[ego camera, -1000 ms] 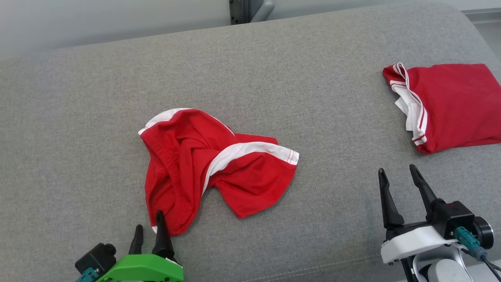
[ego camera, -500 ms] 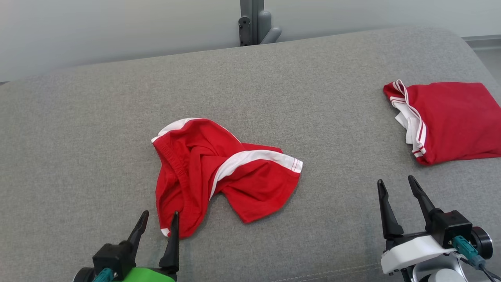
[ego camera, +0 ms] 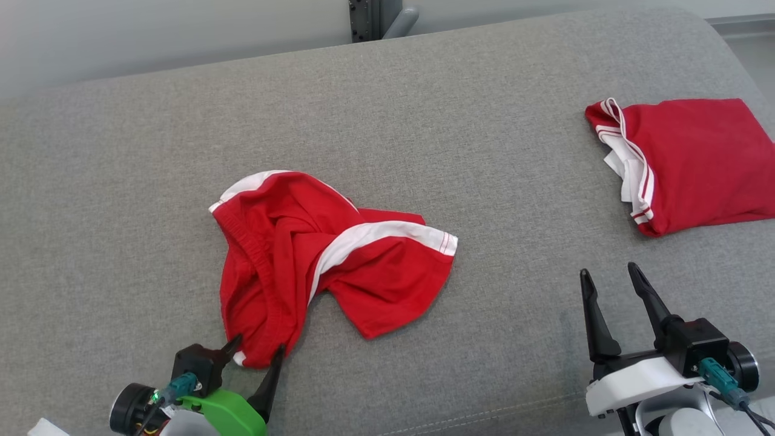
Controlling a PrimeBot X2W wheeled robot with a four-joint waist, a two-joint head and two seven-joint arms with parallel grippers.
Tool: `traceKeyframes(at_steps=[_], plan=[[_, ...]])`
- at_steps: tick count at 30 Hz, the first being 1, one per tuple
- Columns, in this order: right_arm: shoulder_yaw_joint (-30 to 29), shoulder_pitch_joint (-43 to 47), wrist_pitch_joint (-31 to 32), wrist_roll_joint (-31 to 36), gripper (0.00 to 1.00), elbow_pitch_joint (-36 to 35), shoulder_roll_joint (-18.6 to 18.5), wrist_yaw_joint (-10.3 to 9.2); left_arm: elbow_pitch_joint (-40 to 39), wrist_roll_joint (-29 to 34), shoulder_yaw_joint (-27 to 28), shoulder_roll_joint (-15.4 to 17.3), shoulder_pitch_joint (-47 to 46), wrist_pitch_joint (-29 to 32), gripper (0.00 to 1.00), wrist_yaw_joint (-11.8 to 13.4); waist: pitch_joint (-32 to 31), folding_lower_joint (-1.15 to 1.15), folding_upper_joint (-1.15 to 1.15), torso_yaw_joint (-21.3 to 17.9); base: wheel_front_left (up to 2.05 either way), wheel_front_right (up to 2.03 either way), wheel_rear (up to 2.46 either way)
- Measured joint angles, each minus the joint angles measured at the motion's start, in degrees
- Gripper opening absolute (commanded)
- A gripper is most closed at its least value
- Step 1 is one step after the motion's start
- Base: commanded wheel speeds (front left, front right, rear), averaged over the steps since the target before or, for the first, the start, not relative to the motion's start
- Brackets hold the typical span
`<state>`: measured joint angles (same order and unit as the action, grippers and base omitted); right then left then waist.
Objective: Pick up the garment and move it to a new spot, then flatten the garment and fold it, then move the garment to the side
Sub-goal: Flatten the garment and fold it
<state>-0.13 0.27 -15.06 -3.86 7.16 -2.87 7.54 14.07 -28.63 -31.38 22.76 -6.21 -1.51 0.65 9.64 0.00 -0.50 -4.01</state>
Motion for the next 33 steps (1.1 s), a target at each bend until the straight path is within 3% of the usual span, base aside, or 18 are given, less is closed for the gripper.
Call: traceKeyframes(at_steps=[3,4,5,6,7,13,19,26,33], plan=[[-0.01,-0.27,0.0,-0.09,1.0,0.07,0.0,0.0,1.41,-0.6,-0.1,-0.11,-0.77,0.7,1.0,-0.42,0.37,0.0,0.0,-0.58,0.0,0.0,0.0],[-0.02,-0.37,0.0,-0.1,1.0,0.05,0.0,0.0,1.62,-0.78,-0.19,-0.23,-0.91,0.91,0.61,-0.71,0.46,0.0,0.0,-0.71,0.0,0.0,0.0],[-0.07,-0.41,0.0,-0.16,1.0,0.05,0.0,0.0,1.74,-1.09,-0.21,-0.38,-0.96,0.92,0.45,-0.92,0.52,0.0,0.0,-0.82,0.0,0.0,0.0],[-0.11,-0.41,0.0,-0.25,1.0,0.05,0.0,0.0,1.85,-1.55,-0.2,-0.55,-0.97,1.01,0.19,-1.24,0.54,0.0,0.0,-0.9,0.0,0.0,0.0],[-0.18,-0.41,0.0,-0.27,1.0,0.05,0.0,0.0,1.87,-2.11,-0.2,-0.66,-0.98,1.21,0.0,-1.47,0.53,0.0,0.0,-0.93,0.0,0.0,0.0],[-0.63,-0.41,0.0,-0.51,1.0,0.08,0.0,0.0,0.79,-5.5,1.29,-1.31,-0.91,1.24,0.0,-2.46,0.31,0.0,0.0,-0.83,0.0,0.0,0.0],[-1.1,-0.3,0.0,-0.52,1.0,0.26,0.0,0.0,-7.6,-11.82,4.25,-3.32,-0.2,1.74,0.0,-2.8,-0.57,0.0,0.0,-0.36,0.0,0.0,0.0],[-0.45,-0.49,0.0,-1.11,1.0,0.42,0.01,0.0,-17.9,-15.04,4.76,-5.81,-2.0,5.17,0.0,-0.74,-1.34,0.0,0.0,0.05,0.0,0.0,0.0],[0.16,-1.24,0.0,-3.21,1.0,0.49,0.0,0.0,-21.07,-14.27,3.52,-9.59,-9.83,8.67,0.0,2.26,-1.5,0.0,0.0,-1.6,0.0,0.0,0.0]])
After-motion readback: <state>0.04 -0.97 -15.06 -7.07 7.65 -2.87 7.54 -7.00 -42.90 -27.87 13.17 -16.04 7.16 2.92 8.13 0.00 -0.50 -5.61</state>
